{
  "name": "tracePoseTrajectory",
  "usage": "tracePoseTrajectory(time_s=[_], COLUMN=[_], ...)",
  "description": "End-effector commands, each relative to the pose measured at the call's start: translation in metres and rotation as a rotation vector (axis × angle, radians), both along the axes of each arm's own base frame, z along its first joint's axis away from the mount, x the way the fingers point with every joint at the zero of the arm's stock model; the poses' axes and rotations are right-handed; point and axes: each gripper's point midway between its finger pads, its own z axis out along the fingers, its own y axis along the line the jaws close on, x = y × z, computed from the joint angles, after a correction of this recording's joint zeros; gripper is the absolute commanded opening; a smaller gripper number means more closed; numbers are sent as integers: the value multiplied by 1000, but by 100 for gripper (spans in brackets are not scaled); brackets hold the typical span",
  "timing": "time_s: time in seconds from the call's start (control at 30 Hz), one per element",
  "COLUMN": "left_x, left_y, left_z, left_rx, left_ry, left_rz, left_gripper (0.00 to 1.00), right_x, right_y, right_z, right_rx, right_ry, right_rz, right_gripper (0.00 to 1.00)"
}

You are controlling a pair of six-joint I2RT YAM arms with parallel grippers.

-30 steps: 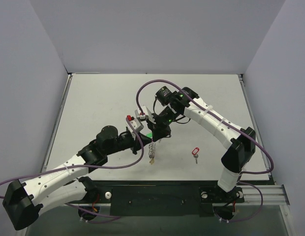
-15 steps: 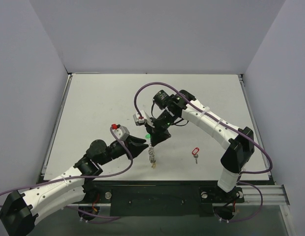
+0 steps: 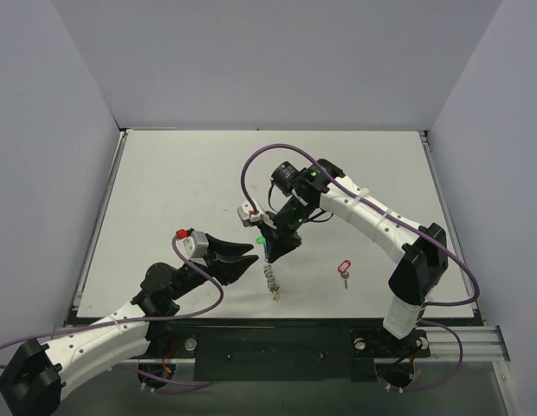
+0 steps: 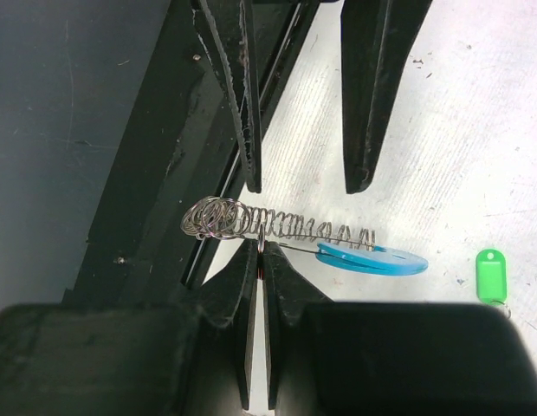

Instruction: Put the keys on the keyring

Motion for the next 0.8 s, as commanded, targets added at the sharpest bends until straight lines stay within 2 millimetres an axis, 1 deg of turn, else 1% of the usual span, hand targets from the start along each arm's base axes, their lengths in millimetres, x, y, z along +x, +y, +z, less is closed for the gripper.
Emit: tracePoseTrajectory(time_s=[0.0, 0.43, 0.77], left_x=[-11, -11, -13], left_y=[-4, -22, -25], left_z=[20, 13, 13], left_rx=[-42, -11, -12], left_ry=[-98, -102, -96], left_rz=[-64, -135, -158], left_gripper=[46, 41, 37], right_x=[-16, -16, -15], right_y=[-2, -2, 0], right_z=[12, 13, 13], right_rx=[47, 46, 45], right_ry=[47, 58, 60], right_rz=[41, 38, 36], right_gripper=[0, 0, 0])
